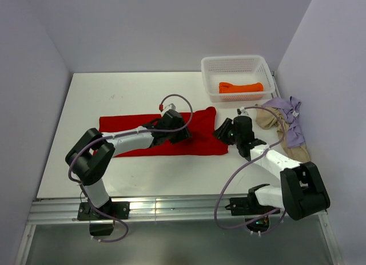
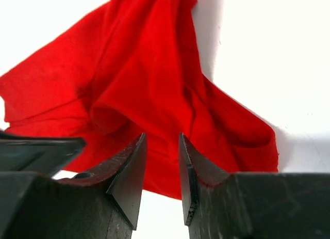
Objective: Roll the t-shirts
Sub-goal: Fold the tshirt
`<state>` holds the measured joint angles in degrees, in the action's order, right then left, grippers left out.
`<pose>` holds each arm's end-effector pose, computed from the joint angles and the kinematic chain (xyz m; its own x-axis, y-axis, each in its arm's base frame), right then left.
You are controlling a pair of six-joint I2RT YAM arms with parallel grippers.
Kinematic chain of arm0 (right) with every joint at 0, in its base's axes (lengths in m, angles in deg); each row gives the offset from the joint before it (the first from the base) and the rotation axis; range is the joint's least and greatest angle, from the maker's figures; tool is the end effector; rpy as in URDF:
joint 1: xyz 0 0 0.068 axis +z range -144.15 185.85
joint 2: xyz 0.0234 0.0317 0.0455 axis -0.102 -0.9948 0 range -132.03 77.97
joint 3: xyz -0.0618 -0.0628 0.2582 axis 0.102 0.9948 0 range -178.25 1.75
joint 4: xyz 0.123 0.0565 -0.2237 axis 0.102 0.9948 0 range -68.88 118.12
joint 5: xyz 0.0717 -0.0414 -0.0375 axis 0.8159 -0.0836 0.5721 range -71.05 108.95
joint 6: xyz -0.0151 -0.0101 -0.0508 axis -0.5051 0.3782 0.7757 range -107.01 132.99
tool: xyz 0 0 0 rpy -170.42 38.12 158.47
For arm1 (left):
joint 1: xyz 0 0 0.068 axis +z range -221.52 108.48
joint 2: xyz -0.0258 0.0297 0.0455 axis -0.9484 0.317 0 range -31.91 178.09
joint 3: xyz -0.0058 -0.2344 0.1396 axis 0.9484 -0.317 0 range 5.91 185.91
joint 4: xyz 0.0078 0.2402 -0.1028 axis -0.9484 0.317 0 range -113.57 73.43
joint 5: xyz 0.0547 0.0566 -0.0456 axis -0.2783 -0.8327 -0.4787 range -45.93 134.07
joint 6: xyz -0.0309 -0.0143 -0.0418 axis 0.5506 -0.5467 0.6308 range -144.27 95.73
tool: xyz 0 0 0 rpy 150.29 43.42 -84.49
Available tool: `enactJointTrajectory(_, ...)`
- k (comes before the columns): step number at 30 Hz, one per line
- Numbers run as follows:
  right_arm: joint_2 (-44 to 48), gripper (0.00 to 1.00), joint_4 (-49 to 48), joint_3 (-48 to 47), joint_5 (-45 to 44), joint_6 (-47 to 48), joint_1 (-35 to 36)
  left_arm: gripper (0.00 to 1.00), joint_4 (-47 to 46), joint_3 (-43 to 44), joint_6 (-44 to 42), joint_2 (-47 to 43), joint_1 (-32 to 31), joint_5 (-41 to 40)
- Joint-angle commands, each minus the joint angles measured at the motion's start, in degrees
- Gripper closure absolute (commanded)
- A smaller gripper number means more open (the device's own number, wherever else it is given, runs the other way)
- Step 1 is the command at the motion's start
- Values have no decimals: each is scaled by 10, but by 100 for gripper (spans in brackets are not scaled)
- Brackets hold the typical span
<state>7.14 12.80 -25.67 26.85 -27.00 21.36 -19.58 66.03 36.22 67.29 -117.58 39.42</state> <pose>0.2318 0.0694 0.1752 -0.6643 0.4763 -0.5761 0.0701 0.8070 0.5864 0.2589 -0.2646 0.1916 -0.8223 -0.3966 -0.4079 -0.0791 0.7897 -0.6084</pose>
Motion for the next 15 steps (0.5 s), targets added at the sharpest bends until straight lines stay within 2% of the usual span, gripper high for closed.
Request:
enactJointTrajectory(1, 13, 62, -36, 10, -13, -1, -4, 46, -35, 21, 32, 20, -3, 14)
enactJointTrajectory(10, -36, 62, -73, 6, 10, 0, -5, 43, -68, 17, 71, 39, -14, 1)
enactJointTrajectory(15, -60, 64, -108, 0, 47, 0, -5, 41, -112, -17, 95, 31, -28, -24)
